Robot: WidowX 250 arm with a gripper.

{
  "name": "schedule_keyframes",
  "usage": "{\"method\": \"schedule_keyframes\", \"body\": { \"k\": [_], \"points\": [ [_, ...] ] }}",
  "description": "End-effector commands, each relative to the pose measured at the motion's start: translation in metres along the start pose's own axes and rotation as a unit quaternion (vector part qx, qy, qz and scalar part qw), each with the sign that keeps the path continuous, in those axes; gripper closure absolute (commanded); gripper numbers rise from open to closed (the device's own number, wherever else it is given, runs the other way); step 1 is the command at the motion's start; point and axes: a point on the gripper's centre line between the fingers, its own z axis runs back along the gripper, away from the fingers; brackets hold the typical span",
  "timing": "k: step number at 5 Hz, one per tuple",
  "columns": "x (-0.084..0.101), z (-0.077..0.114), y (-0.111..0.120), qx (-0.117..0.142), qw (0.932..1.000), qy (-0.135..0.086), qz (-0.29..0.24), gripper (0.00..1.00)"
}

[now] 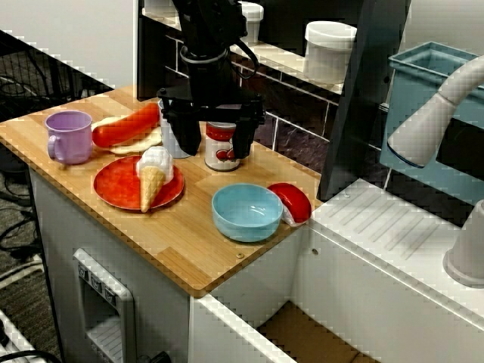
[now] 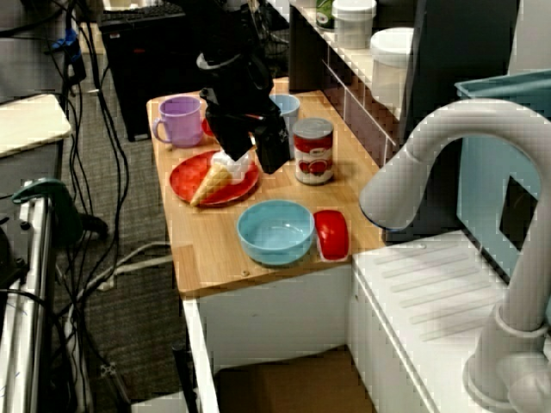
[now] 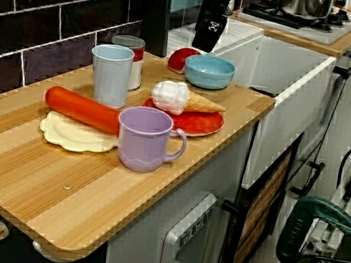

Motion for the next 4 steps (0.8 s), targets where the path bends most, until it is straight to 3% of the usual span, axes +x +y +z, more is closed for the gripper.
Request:
{"method": "schedule_keyframes", "body": {
  "k": [1, 2, 3, 4],
  "points": [
    [-0.011, 0.016, -0.007, -0.021, 0.9992, -0.023, -0.025, 0.0],
    [-0.027, 0.024, -0.008, -0.033, 0.9983, -0.023, -0.042, 0.0],
    [-0.042, 0.019, -0.014, -0.032, 0.9976, -0.025, -0.056, 0.0],
    [-0.041, 0.008, -0.018, -0.025, 0.9979, -0.028, -0.052, 0.0]
  ]
}}
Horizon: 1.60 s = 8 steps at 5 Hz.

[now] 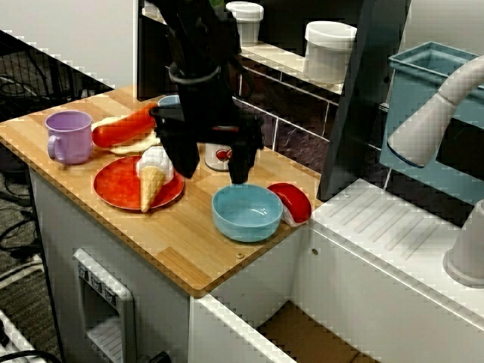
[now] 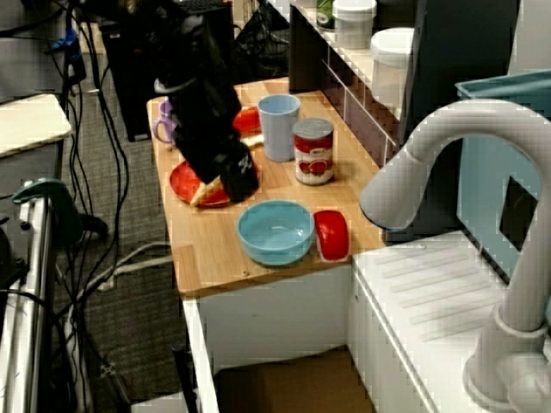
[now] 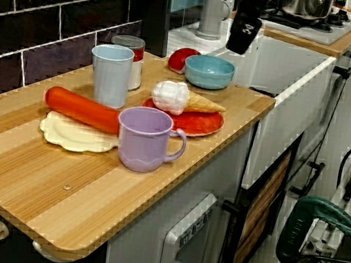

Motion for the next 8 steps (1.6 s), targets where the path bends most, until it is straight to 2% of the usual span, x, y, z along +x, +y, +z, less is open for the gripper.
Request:
{"method": "schedule_keyframes", "body": {
  "k": [1, 2, 3, 6, 8],
  "points": [
    [0.021, -0.012, -0.006, 0.003, 0.9996, -0.025, 0.013, 0.0],
    [0.029, -0.023, -0.004, 0.017, 0.9986, -0.049, 0.006, 0.0],
    [0.037, -0.034, -0.001, 0.033, 0.9982, -0.051, 0.004, 0.0],
    [0.045, -0.039, 0.007, 0.038, 0.9987, -0.032, -0.004, 0.0],
    [0.039, -0.044, 0.012, 0.042, 0.9987, -0.023, -0.016, 0.0]
  ]
}}
